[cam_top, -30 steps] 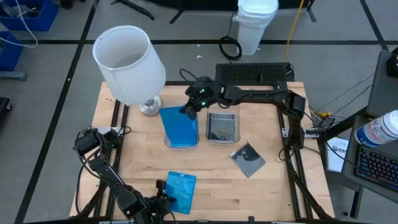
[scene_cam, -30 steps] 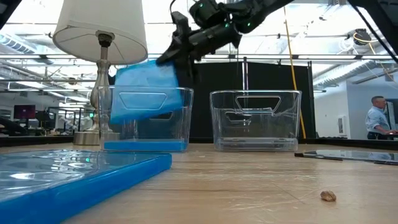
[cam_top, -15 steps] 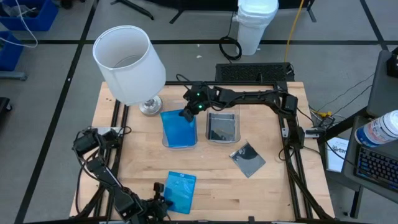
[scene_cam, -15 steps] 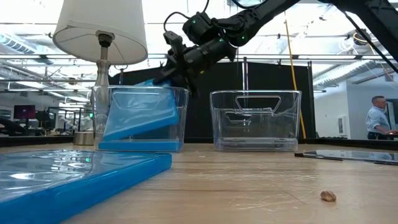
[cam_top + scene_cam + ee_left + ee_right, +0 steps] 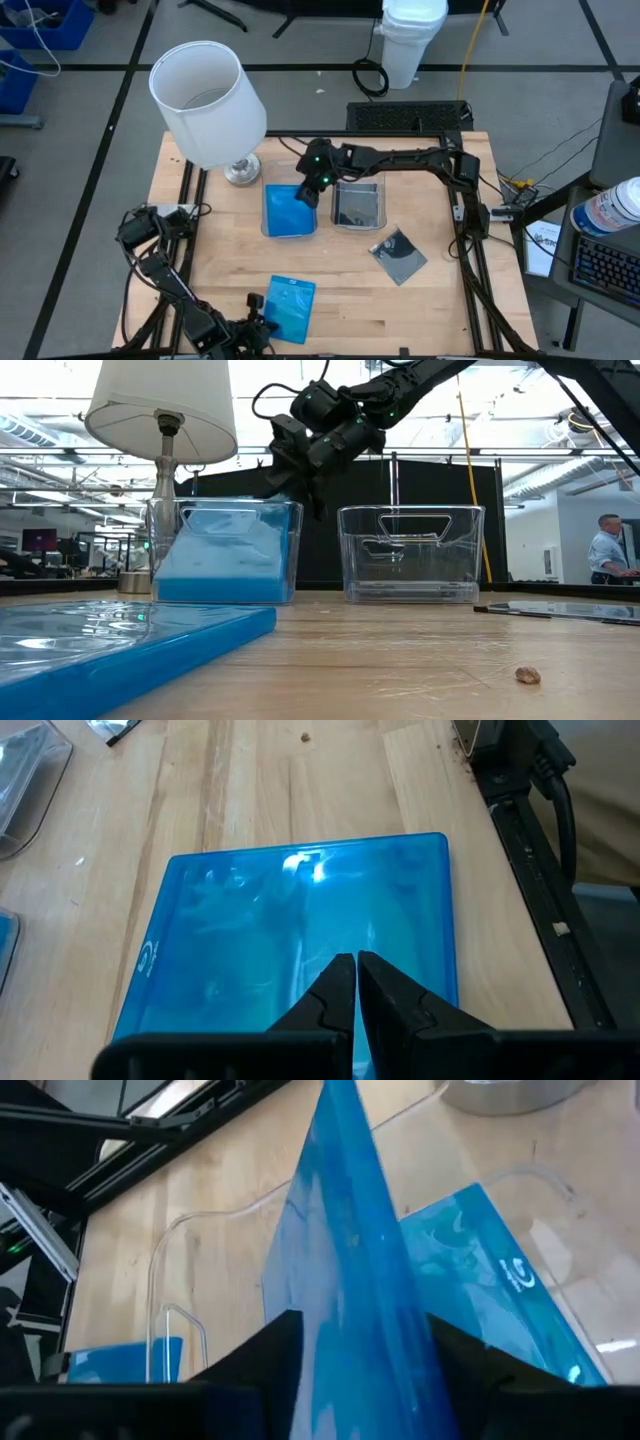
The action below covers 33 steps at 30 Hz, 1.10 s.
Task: Pick & place jewel cases by type
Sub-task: Put the blue CD case into the left transparent bin, then put the black CD case into the right transparent bin
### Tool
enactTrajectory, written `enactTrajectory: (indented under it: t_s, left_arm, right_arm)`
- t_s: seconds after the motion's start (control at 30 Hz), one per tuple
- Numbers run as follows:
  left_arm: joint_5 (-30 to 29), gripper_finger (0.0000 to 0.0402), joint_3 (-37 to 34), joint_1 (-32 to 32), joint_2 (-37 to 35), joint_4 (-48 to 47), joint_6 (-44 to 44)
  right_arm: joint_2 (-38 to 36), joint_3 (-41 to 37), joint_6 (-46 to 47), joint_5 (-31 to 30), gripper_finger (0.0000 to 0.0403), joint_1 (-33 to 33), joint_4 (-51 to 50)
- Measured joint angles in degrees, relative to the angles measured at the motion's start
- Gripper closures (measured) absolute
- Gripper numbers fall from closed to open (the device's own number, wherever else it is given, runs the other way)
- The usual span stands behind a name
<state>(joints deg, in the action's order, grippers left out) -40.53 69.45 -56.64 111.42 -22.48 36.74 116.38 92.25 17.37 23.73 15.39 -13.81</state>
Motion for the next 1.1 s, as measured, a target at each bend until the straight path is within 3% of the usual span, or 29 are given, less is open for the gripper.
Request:
enactTrajectory:
  t_s: [0.27, 0.57, 0.87, 0.93, 1.1]
  left_arm:
    - [-0.04, 0.0376, 0.00, 0.00, 0.00, 0.02, -0.30]
    - [-0.50, 0.0376, 0.00, 0.39, 0.00, -0.53, -0.79]
    - [-0.52, 0.0376, 0.00, 0.37, 0.00, -0.42, -0.45]
    - [-0.53, 0.0376, 0.00, 0.37, 0.00, -0.42, -0.42]
    - [-2.28, 0.0376, 0.00, 0.49, 0.00, -0.40, -0.44]
  right_arm:
    - [-1.19, 0.02, -1.00, -2.97, 0.0180, -0.14, -1.39]
    - [-7.98, -0.02, -4.84, -6.62, 0.0160, -0.21, -2.66]
    - [-19.17, 0.00, -7.95, -8.93, 0.0167, -5.12, -10.73]
    - [-21.84, 0.00, -8.61, -9.70, 0.0180, -8.40, -13.04]
    - [-27.68, 0.00, -9.29, -18.85, 0.0241, -18.15, -20.36]
